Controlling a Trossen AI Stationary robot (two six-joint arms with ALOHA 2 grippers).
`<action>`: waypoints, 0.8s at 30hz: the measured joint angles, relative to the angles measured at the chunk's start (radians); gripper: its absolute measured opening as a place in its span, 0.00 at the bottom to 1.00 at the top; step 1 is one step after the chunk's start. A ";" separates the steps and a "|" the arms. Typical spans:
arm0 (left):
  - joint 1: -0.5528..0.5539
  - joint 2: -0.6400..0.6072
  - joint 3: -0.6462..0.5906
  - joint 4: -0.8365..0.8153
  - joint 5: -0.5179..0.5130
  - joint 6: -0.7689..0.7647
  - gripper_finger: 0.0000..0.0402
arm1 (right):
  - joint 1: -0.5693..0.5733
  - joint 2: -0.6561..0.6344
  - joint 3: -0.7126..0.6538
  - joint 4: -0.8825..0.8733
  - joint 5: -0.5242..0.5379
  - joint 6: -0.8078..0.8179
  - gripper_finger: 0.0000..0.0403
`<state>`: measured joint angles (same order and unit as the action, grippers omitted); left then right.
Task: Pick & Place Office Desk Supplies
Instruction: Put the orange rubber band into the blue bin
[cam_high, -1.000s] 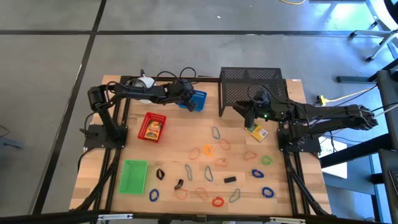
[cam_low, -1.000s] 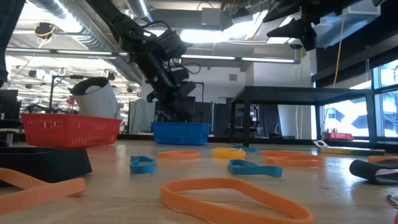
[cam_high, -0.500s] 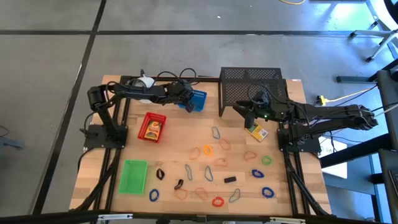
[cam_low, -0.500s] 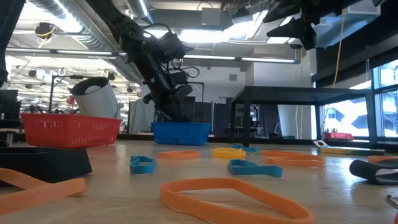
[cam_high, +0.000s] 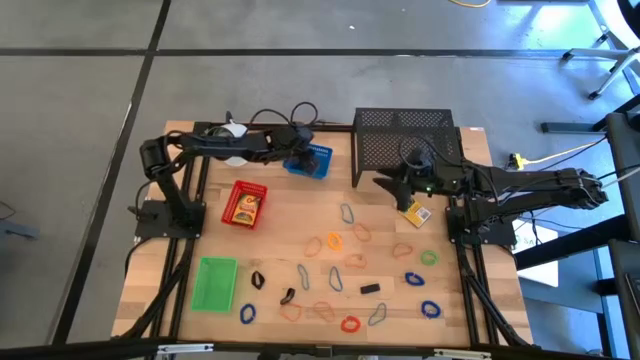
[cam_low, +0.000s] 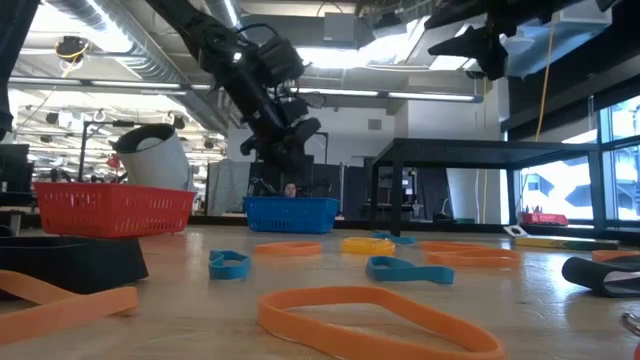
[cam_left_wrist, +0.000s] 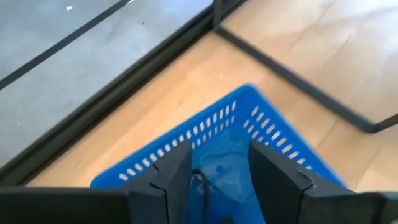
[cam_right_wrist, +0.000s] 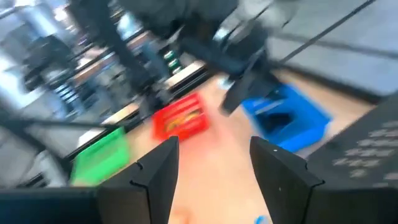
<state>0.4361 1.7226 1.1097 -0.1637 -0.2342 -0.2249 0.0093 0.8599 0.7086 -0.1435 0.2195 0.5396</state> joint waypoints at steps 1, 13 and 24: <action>-0.006 -0.006 0.011 -0.008 0.001 0.000 0.38 | 0.000 -0.001 0.000 -0.018 -0.048 -0.001 0.50; -0.115 -0.190 0.062 -0.029 0.008 0.003 0.36 | 0.068 0.036 0.000 -0.693 -0.463 0.013 0.50; -0.252 -0.345 0.062 -0.027 -0.013 0.003 0.36 | 0.224 0.196 0.000 -0.681 -0.335 -0.268 0.50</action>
<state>0.1844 1.3775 1.1717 -0.1909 -0.2474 -0.2222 0.2333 1.0562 0.7086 -0.8246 -0.1154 0.2714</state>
